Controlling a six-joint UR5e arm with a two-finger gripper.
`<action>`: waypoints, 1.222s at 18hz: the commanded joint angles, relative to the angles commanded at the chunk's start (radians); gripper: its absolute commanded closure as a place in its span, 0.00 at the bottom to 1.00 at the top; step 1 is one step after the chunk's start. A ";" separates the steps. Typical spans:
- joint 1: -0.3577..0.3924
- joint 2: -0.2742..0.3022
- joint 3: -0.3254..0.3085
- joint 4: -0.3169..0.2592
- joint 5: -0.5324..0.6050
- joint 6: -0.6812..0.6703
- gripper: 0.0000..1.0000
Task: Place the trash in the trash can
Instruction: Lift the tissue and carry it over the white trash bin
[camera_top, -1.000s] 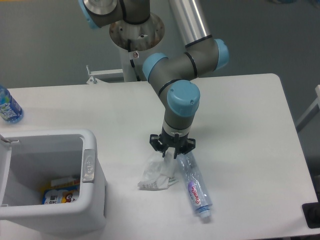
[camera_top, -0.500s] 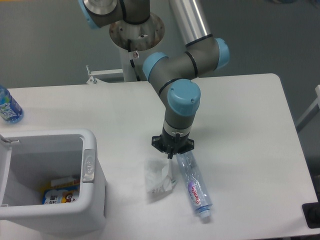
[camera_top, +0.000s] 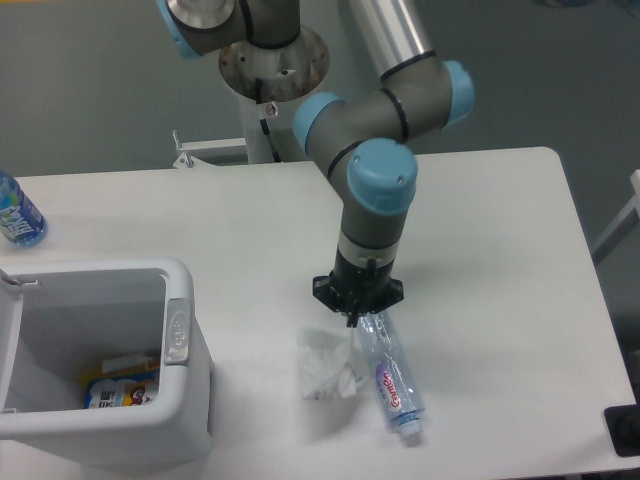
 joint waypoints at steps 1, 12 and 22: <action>0.006 0.002 0.025 0.000 -0.026 -0.025 1.00; 0.057 0.032 0.302 0.006 -0.141 -0.344 1.00; -0.090 0.137 0.272 0.006 -0.131 -0.484 1.00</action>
